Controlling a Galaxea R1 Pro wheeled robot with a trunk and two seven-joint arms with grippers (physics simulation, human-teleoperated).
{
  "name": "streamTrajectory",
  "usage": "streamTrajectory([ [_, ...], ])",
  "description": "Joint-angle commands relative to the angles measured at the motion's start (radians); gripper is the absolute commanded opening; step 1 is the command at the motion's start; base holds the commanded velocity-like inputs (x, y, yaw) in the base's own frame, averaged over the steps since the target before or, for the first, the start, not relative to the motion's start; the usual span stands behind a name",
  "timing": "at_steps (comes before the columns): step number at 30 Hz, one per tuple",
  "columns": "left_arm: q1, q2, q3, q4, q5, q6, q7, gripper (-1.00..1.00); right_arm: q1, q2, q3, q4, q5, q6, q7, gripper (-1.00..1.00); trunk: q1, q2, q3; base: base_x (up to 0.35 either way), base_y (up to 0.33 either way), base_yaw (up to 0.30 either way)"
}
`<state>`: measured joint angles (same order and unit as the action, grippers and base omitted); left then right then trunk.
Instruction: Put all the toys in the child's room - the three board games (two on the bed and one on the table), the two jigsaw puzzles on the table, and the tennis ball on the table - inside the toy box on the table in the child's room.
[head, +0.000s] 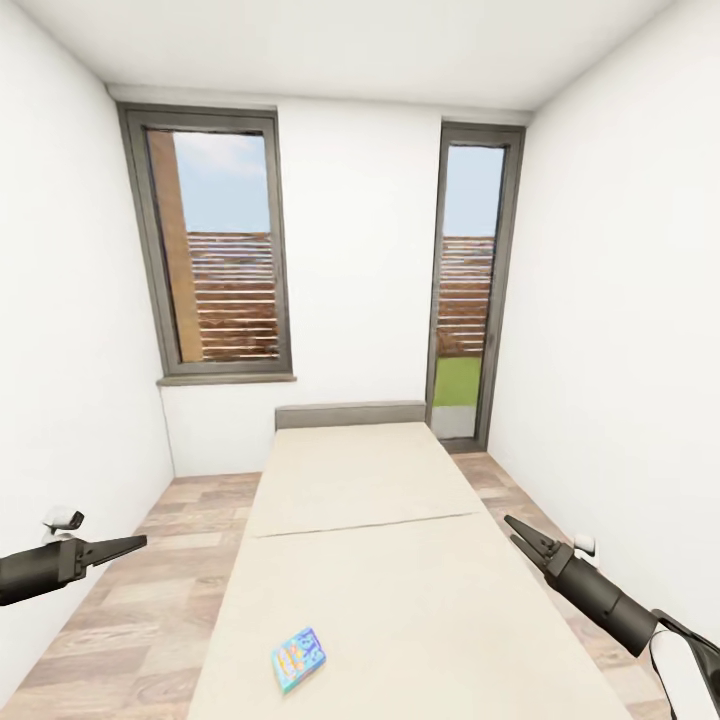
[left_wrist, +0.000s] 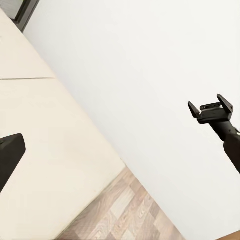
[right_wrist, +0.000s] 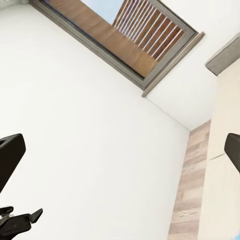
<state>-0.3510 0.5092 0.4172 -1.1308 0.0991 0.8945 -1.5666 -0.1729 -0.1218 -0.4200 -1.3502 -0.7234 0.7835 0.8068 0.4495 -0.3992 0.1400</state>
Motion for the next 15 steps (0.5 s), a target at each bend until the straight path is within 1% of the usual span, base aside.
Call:
streamTrajectory([
  [1,0.000,0.000,0.000,0.000,-0.001,0.011,-0.004,1.00,0.000,0.000,-0.001,0.000,-0.002,0.005,0.002,1.00,0.001,-0.001,-0.001,0.075,-0.016,-0.002],
  [7,0.000,0.000,0.000,0.000,-0.001,0.011,-0.004,1.00,0.000,0.001,-0.001,0.000,-0.001,0.005,0.002,1.00,0.001,-0.001,-0.002,0.049,-0.007,0.021],
  [10,0.000,0.000,0.000,0.000,-0.001,0.011,-0.004,1.00,0.000,0.001,0.000,0.000,-0.001,0.005,0.002,1.00,0.001,-0.001,-0.002,0.162,-0.002,0.164],
  [15,0.000,0.000,0.000,0.000,-0.001,0.011,-0.004,1.00,0.000,0.000,-0.001,-0.001,-0.001,0.005,0.002,1.00,0.001,-0.001,-0.002,0.212,-0.007,0.248],
])
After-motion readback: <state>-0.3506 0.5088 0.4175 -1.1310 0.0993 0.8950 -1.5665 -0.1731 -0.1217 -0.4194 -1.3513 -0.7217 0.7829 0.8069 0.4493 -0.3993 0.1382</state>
